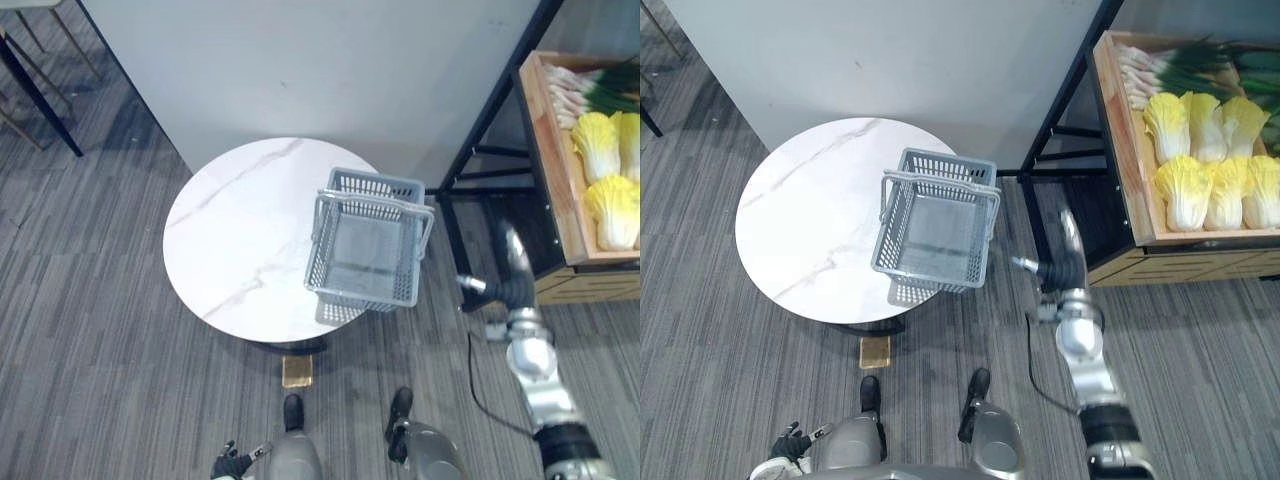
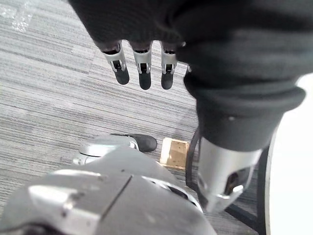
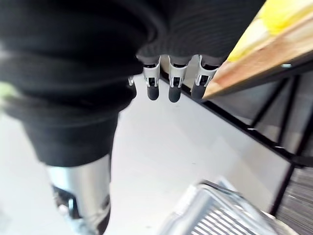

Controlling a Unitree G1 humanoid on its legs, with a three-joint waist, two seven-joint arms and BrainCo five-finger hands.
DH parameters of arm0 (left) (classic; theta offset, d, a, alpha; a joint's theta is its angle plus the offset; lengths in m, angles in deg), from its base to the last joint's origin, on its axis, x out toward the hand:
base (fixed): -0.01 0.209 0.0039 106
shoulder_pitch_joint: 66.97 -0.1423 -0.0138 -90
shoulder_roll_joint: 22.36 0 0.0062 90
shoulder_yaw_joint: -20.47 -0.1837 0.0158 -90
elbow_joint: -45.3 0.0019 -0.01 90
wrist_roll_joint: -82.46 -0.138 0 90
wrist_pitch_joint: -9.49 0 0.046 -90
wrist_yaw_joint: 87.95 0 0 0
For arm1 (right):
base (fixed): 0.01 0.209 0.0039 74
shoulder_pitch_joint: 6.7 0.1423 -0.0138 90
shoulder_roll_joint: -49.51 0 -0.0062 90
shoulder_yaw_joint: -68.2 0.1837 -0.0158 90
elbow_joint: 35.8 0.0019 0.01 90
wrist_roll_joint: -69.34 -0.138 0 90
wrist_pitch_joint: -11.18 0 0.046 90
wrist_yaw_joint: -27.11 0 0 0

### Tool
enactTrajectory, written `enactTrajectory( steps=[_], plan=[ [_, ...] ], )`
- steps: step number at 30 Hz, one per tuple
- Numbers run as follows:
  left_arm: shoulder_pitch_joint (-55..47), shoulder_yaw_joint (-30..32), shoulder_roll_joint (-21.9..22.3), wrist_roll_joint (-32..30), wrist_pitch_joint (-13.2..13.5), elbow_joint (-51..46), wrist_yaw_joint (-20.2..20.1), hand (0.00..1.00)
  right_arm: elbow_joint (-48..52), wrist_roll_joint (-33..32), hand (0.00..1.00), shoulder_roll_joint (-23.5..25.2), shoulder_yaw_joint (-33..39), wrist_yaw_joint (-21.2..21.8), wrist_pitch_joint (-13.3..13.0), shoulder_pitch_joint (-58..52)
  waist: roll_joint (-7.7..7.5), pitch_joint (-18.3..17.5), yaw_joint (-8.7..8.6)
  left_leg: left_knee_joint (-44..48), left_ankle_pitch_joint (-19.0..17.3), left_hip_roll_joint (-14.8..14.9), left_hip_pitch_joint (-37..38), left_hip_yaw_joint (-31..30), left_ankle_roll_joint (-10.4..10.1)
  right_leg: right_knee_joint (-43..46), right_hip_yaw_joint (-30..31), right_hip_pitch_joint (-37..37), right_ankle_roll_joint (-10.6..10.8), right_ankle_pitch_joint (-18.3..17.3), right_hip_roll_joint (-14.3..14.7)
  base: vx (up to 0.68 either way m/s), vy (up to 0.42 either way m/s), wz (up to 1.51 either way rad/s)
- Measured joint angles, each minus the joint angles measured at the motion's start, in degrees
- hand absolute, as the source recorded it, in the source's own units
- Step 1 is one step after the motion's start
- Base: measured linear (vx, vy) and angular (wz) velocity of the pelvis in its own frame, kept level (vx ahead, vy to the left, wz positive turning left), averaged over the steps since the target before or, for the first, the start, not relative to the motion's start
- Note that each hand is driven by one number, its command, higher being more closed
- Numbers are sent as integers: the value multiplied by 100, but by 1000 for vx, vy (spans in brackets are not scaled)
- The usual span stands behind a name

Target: Pick vegetable in the basket

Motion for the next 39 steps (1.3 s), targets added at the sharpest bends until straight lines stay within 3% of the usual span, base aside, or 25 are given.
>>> enactTrajectory(
  steps=[3, 6, 9, 15, 20, 22, 30, 39],
  plan=[
    [116, 9, -89, 1, -65, 1, 58, 0, 169, 271, 0, -495, -158, -21, 38, 635, -31, 92, 40, 2, 30, -10, -177, -24, 21, -113, 12, -103, 38, 76, 25, -48, 21, 8],
    [152, 86, -118, 5, -80, -79, 75, 0, 146, 623, 0, -1103, -693, 5, 150, 1353, -78, 235, 195, -8, 174, 11, -348, -93, 44, -204, 19, -191, -1, 242, 90, 9, -6, 9],
    [158, 131, -118, 240, -122, -175, 67, 0, -182, 625, 0, -1361, -1094, 111, 295, 2005, -117, 398, 307, -81, 315, 10, -394, -196, 57, -286, -41, -190, -114, 421, 143, 88, -12, 18],
    [180, 199, -108, 239, -172, -260, -47, 0, -933, 835, 0, -1527, -1906, 302, 613, 3054, -128, 578, 549, -46, 318, 6, -476, -342, 60, -352, -78, -164, -204, 489, 190, 86, -2, 9],
    [384, 311, -112, 239, -177, -288, -140, 0, -1511, 845, 0, -1564, -2465, 534, 776, 3767, -126, 791, 602, 190, 224, -28, -667, -491, 111, -353, -173, -146, -204, 489, 163, -10, 18, 14],
    [426, 310, -107, 240, -184, -304, -145, 0, -1801, 842, 0, -1559, -2689, 619, 954, 3932, -115, 844, 733, 247, 206, -15, -685, -508, 108, -358, -179, -136, -204, 488, 174, -43, 10, 3],
    [423, 296, -114, 448, -227, -399, -153, 0, -2707, 772, 0, -1560, -2757, 634, 1128, 4334, -90, 878, 914, 310, 223, 6, -894, -649, 105, -454, -279, -184, -196, 492, 190, -29, 1, 7],
    [432, 222, -107, 447, -237, -496, -206, 0, -3315, 774, 0, -1561, -2640, 558, 1156, 4546, -25, 953, 915, 409, 216, 5, -1049, -669, 99, -477, -286, -287, -210, 543, 213, 32, -2, 0]
  ],
)
